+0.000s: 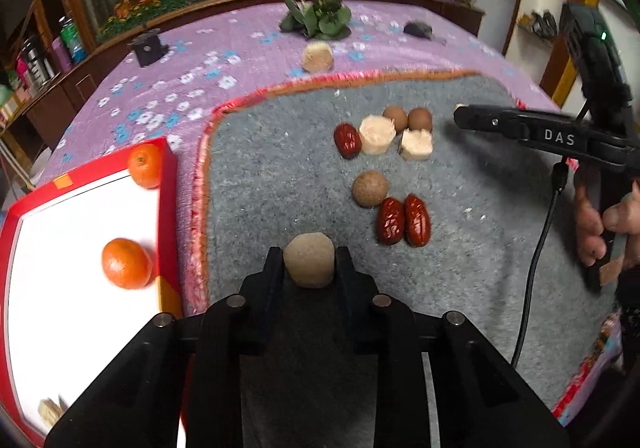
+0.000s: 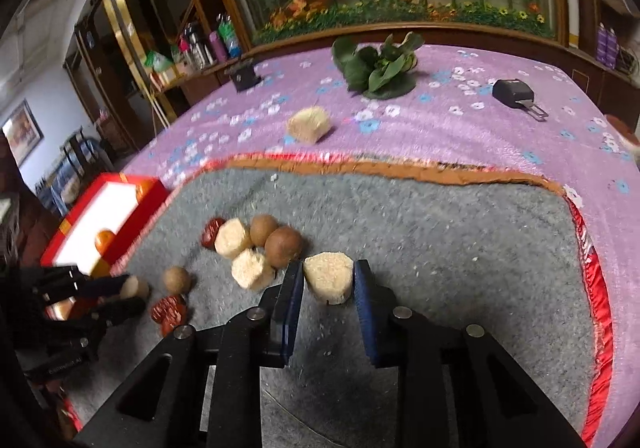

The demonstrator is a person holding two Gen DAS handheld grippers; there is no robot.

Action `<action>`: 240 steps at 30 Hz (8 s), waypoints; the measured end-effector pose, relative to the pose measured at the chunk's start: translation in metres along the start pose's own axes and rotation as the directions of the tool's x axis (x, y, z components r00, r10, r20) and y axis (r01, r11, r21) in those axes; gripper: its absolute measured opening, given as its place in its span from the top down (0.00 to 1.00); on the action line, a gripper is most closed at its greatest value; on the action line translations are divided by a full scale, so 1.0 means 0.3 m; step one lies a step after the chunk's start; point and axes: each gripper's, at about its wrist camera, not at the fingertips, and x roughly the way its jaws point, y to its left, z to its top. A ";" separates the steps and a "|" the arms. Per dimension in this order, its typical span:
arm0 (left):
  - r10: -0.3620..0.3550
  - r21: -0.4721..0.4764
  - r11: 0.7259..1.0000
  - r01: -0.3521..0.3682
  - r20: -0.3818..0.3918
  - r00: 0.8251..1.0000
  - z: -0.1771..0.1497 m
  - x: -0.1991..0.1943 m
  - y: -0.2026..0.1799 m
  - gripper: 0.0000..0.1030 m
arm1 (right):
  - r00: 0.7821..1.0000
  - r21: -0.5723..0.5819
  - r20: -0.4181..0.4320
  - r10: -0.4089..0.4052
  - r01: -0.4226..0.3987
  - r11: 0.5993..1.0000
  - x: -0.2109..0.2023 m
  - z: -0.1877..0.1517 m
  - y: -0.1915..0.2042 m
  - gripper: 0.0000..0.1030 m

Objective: Organize fruits
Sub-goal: 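Grasp a round pale cake with the left gripper while the right grasps a pale cube, then drop both pale pieces into the white tray and open both grippers, then grasp a red date with each gripper from the mat, then carry both red dates over the white tray and open both grippers, then grasp a brown nut with the left gripper while the right grasps a pale cake cube, then carry both pieces over the white tray and open both grippers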

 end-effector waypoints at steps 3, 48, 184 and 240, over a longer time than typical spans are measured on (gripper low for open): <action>0.008 -0.041 0.999 -0.006 0.070 0.998 -0.004 -0.079 0.011 0.78 | 0.999 0.022 0.050 0.008 -0.009 1.000 -0.029 0.010 -0.013 0.74; 0.371 -0.367 0.876 -0.312 0.100 0.923 -0.335 -0.299 0.513 0.78 | 0.946 -0.337 -0.175 0.273 -0.318 0.886 0.198 -0.164 0.958 0.75; 0.327 -0.266 0.925 -0.272 0.190 0.926 -0.189 -0.278 0.329 0.39 | 0.960 -0.239 -0.073 0.271 -0.281 0.930 0.051 -0.030 0.655 0.67; -0.003 -0.014 1.000 0.004 0.045 0.999 0.105 0.075 -0.136 0.81 | 0.988 0.233 -0.005 0.157 -0.151 0.961 0.013 0.092 -0.105 0.72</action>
